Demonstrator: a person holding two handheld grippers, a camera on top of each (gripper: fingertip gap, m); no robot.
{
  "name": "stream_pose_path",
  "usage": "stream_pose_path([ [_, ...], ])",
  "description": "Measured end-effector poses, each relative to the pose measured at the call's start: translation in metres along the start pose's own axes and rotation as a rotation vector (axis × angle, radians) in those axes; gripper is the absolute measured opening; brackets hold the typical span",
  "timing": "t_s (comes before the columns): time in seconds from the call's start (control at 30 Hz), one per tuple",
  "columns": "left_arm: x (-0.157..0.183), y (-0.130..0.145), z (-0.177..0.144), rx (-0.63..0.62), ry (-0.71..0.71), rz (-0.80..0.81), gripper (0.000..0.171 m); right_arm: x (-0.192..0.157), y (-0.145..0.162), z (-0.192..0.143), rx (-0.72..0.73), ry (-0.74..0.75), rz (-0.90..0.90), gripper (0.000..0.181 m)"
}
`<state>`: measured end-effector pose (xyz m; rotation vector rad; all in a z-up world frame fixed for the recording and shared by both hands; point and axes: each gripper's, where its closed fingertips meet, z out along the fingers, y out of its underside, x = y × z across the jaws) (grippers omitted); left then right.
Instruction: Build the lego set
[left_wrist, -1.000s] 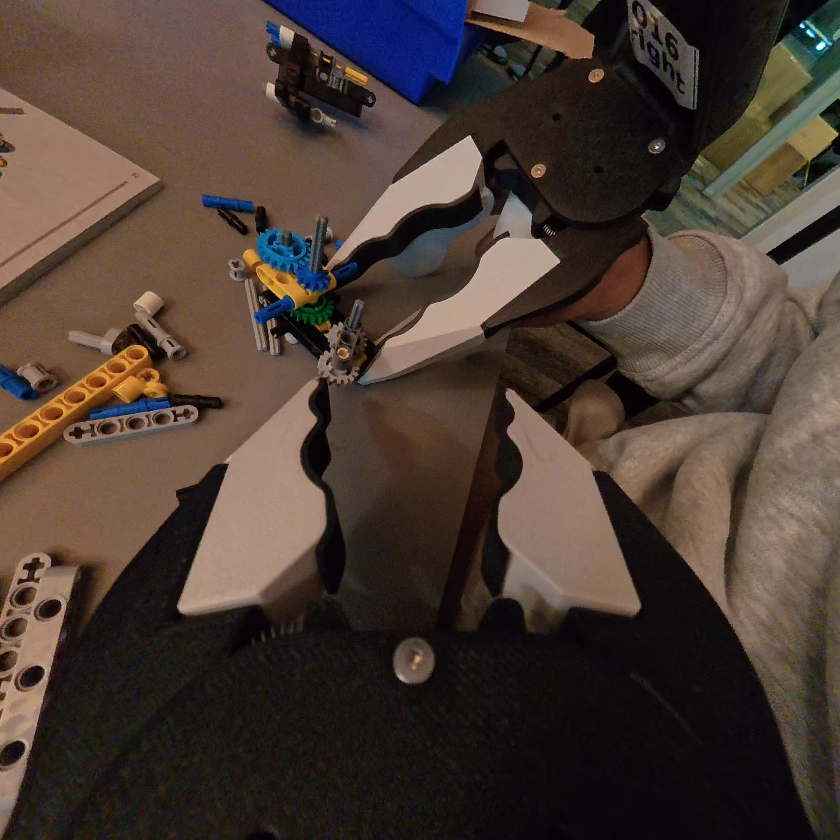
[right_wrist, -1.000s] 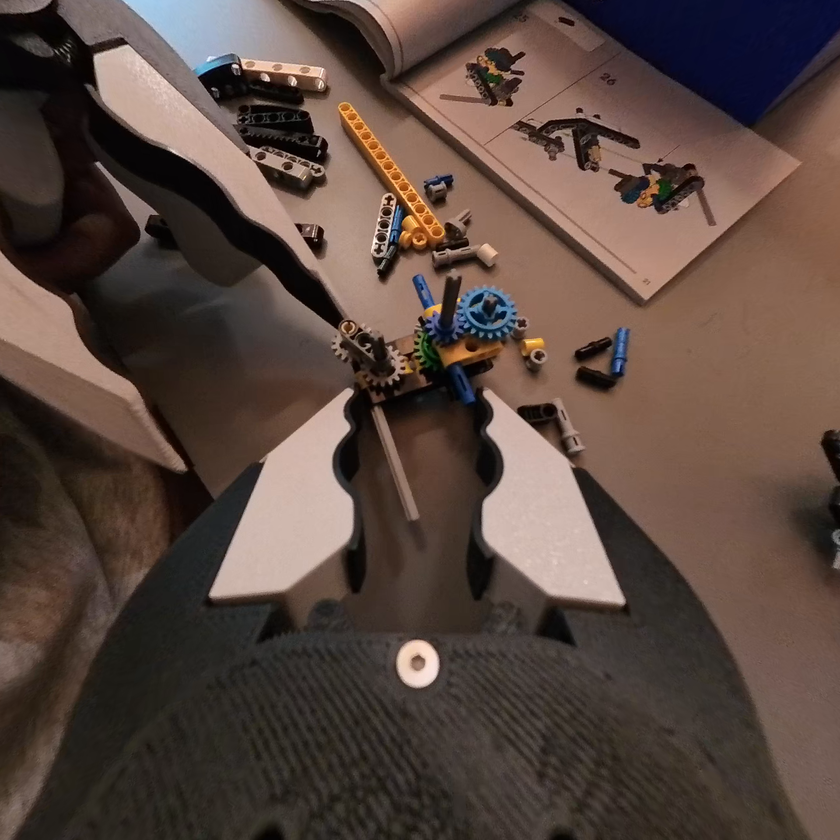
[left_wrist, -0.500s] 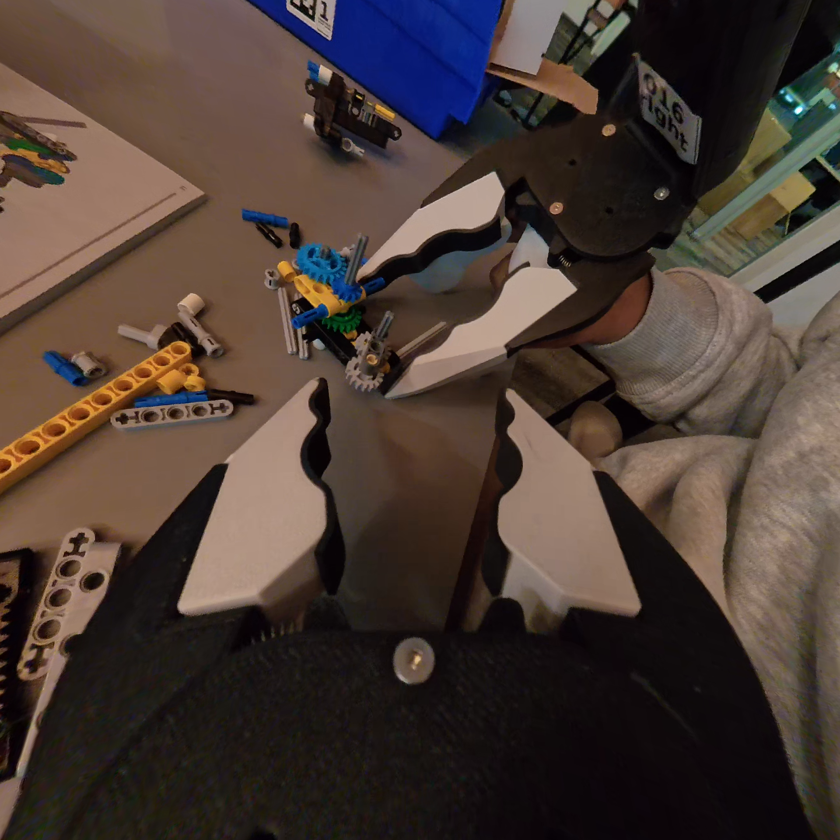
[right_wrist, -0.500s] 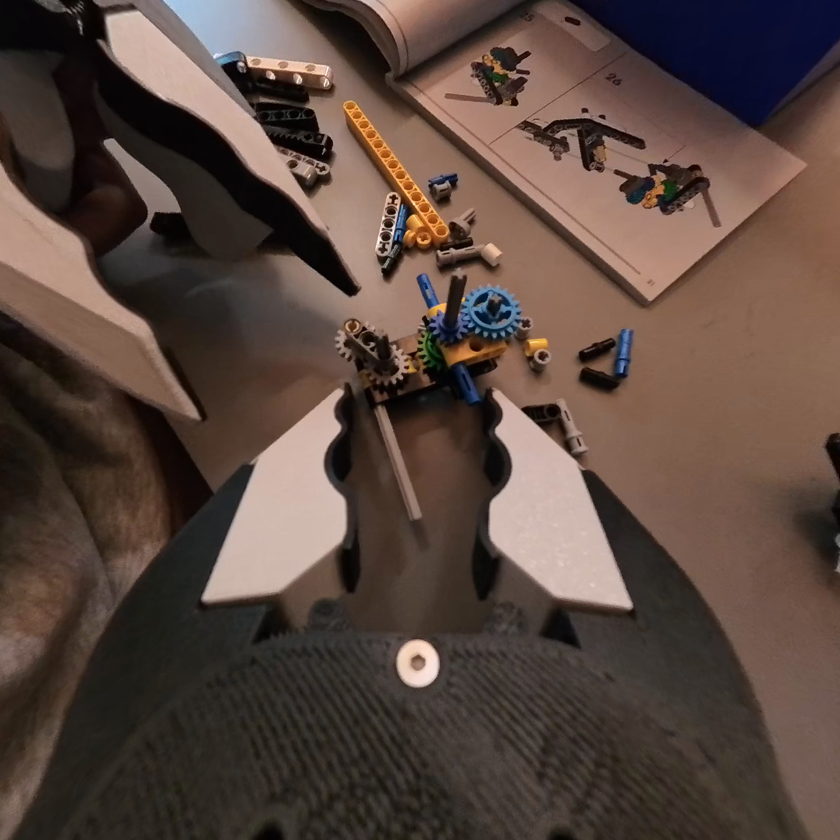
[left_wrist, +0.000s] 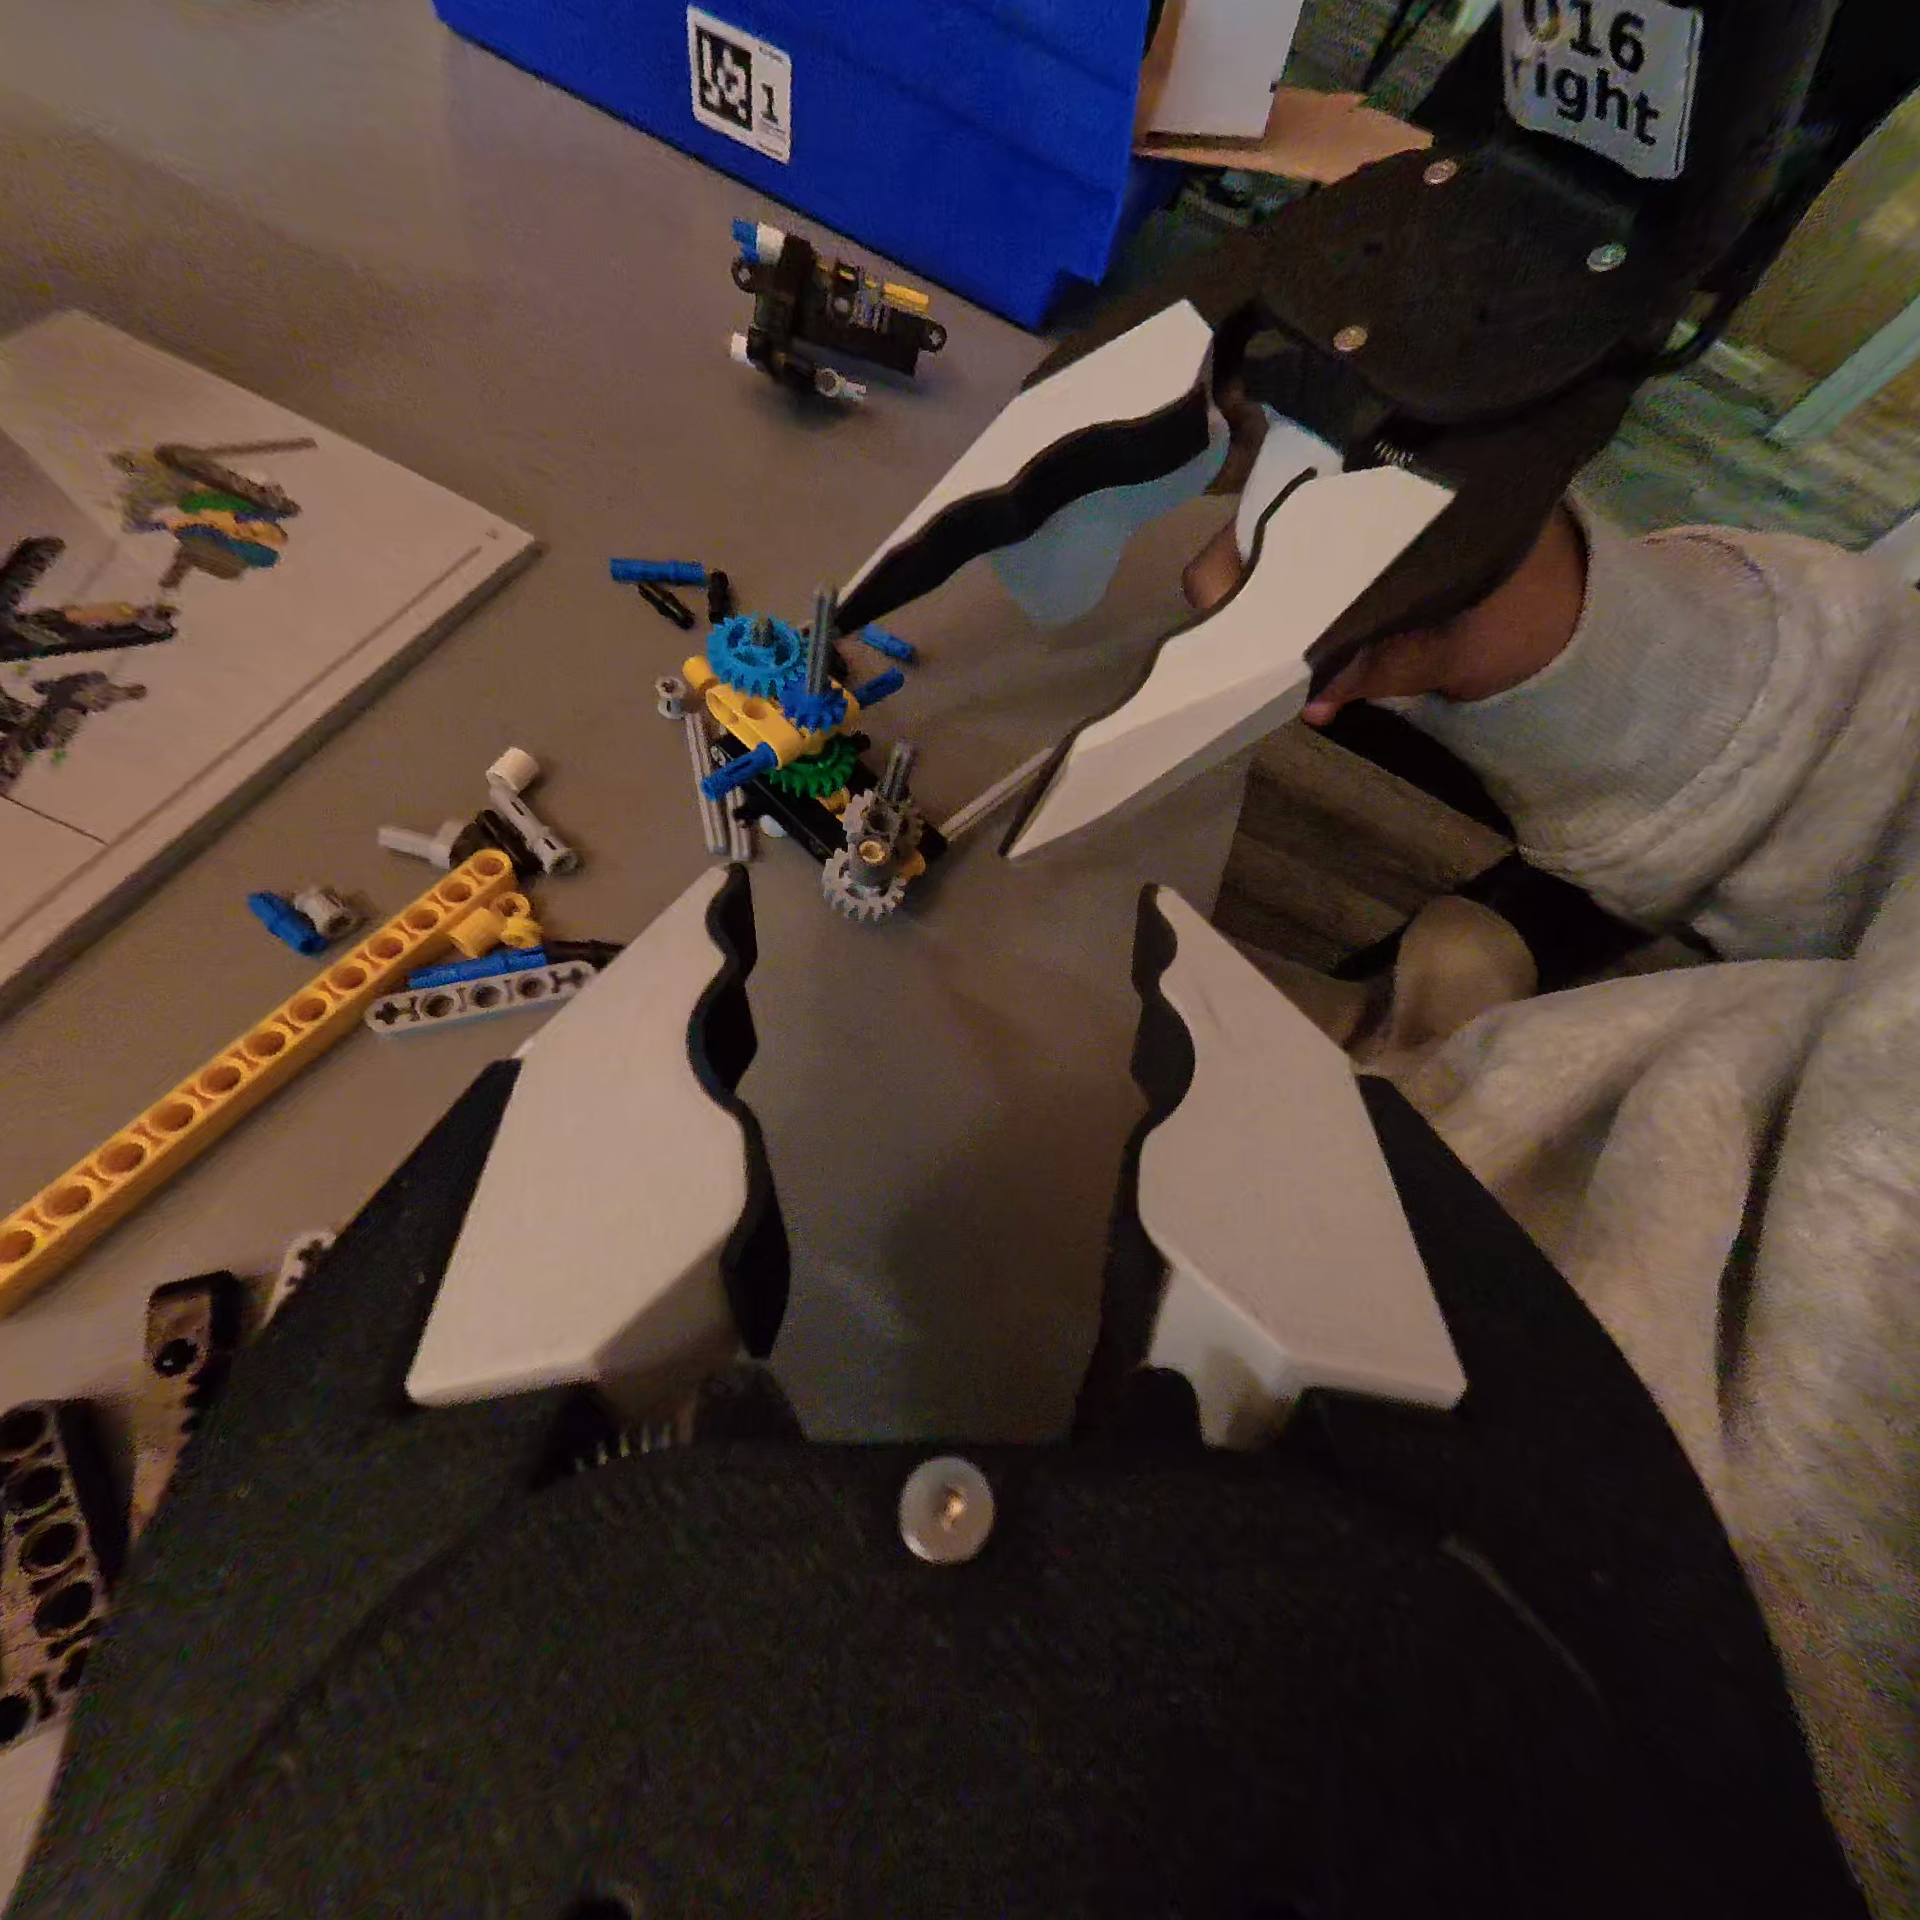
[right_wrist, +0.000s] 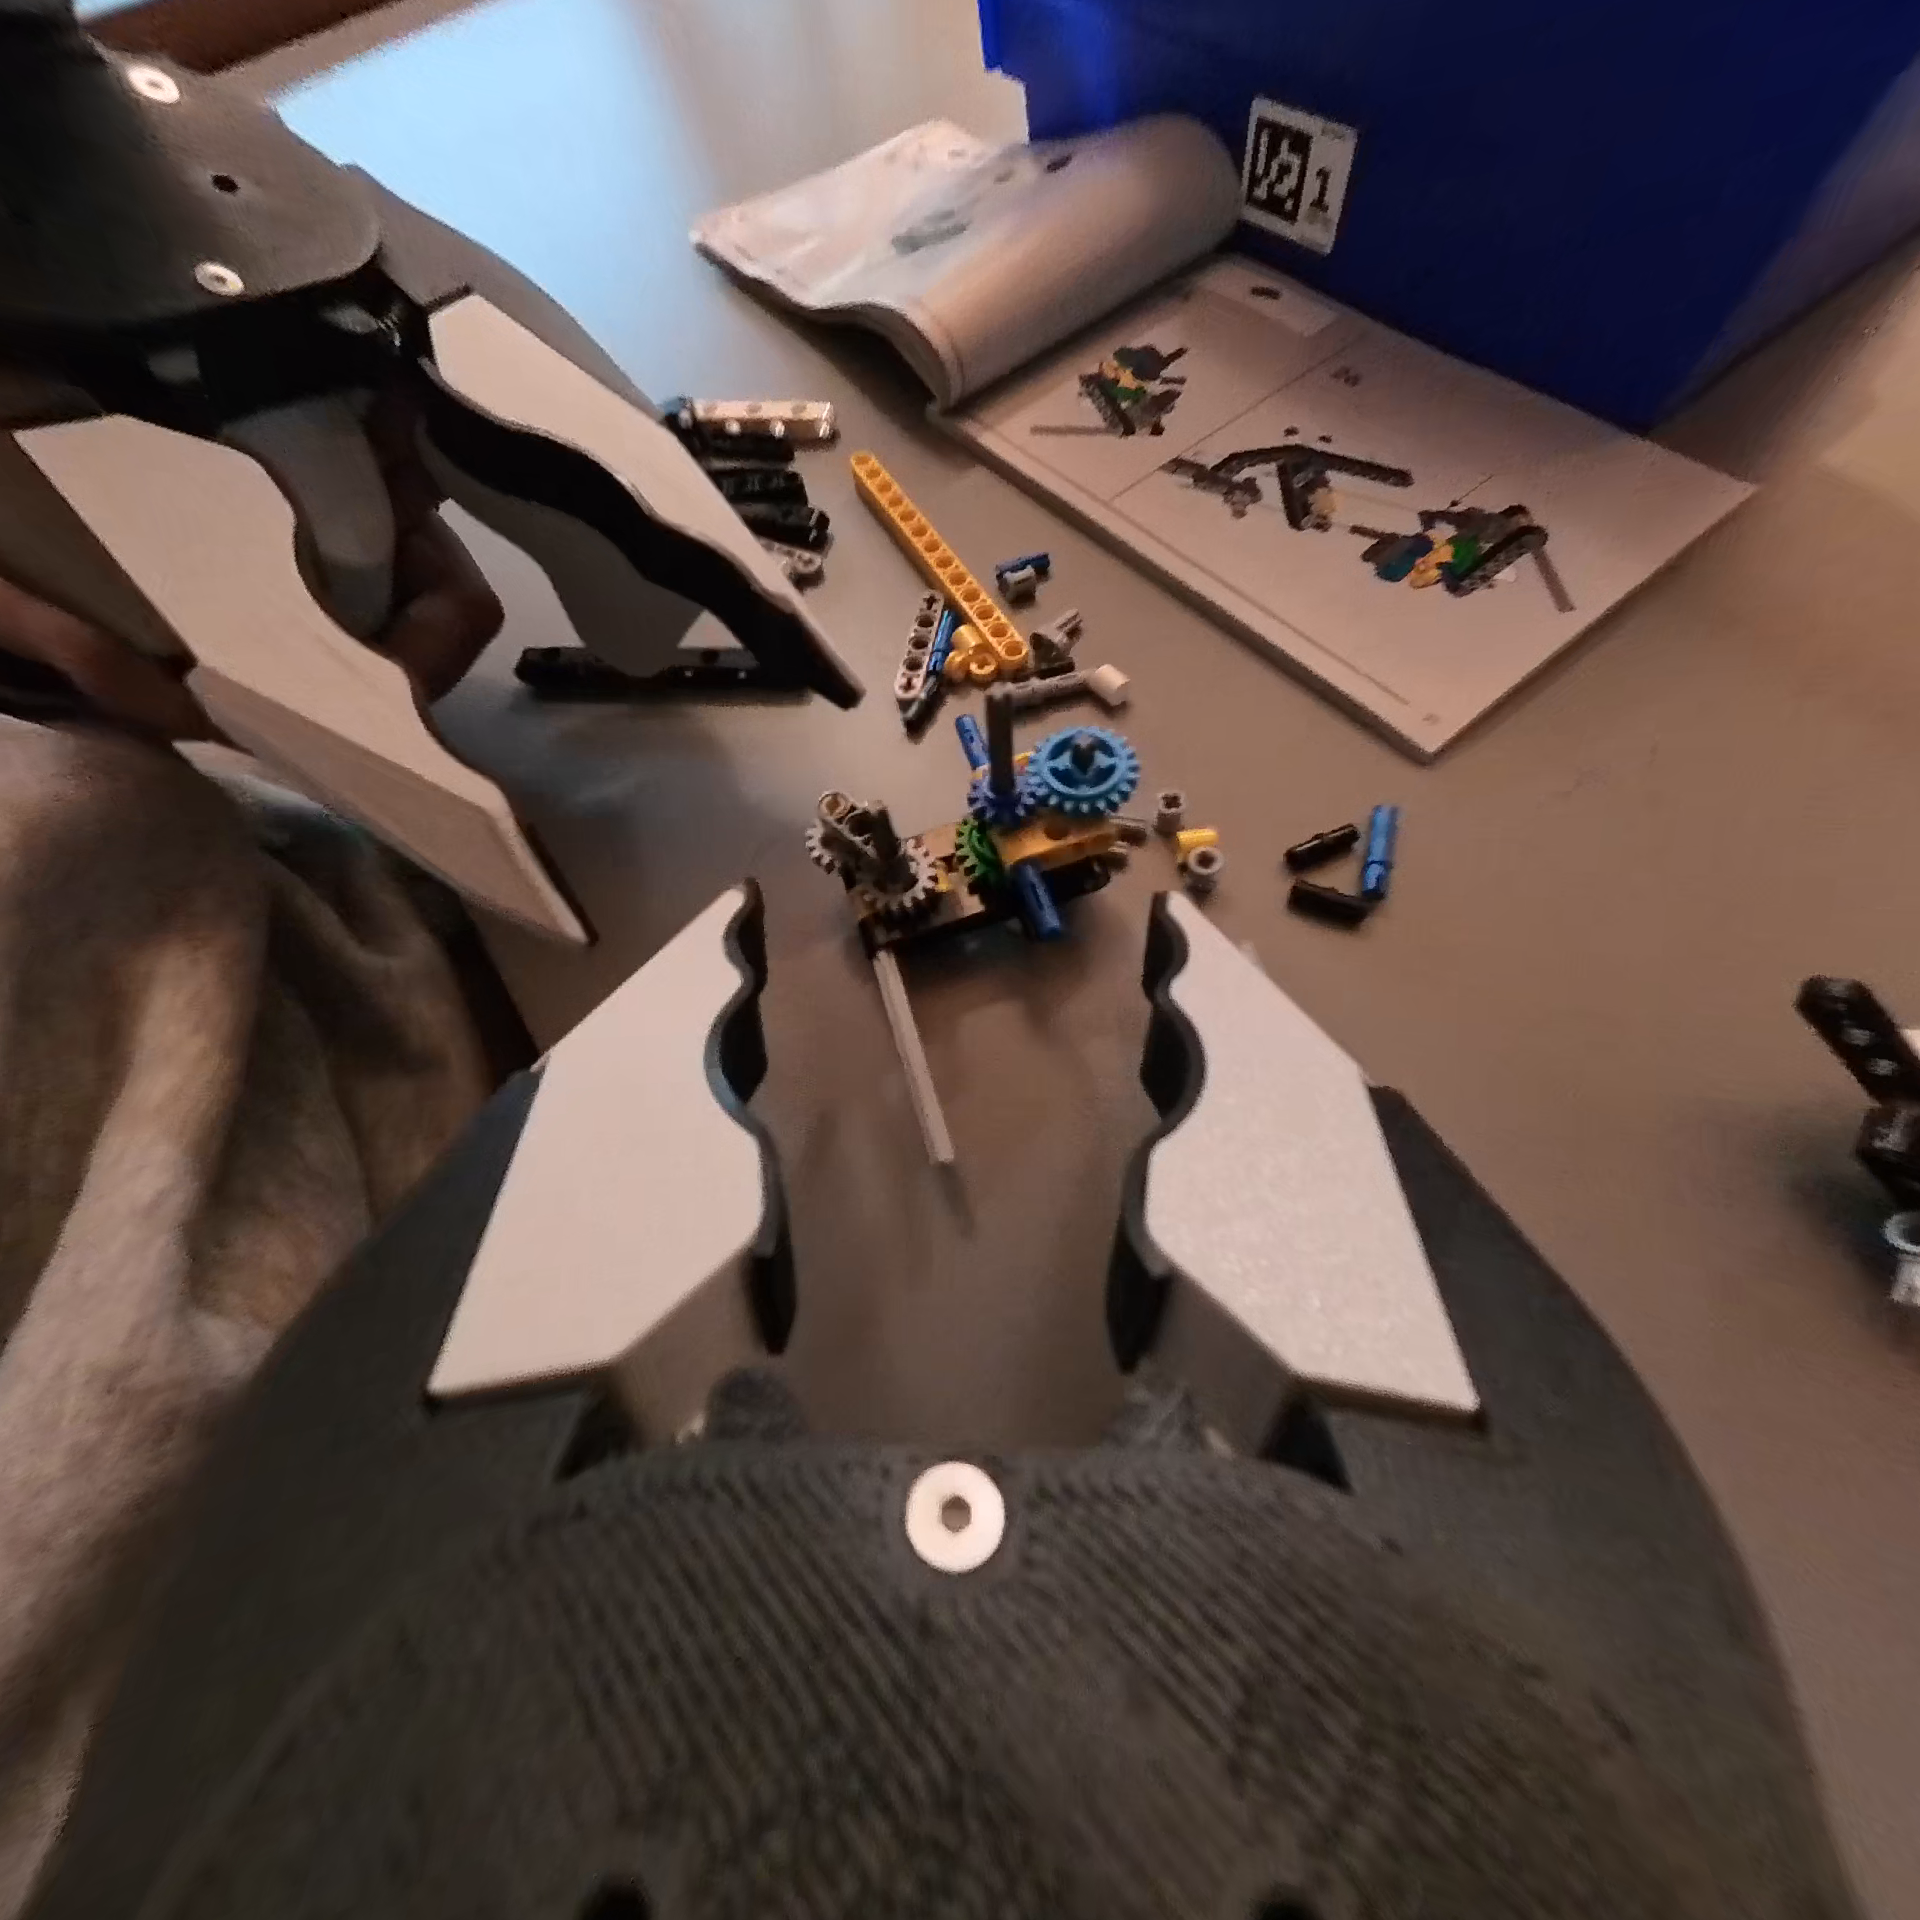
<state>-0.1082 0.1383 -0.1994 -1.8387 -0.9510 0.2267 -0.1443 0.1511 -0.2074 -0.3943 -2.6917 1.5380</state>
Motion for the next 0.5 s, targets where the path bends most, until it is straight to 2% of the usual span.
stream_pose_path([
  [0.3,-0.011,-0.003,-0.002,0.015,-0.032,-0.021,0.073,0.016,-0.027,-0.022,0.212,0.048,-0.017,0.060],
  [0.5,-0.011,0.000,0.001,-0.008,-0.021,-0.032,0.073,0.022,-0.032,-0.023,0.245,0.072,-0.016,0.058],
])
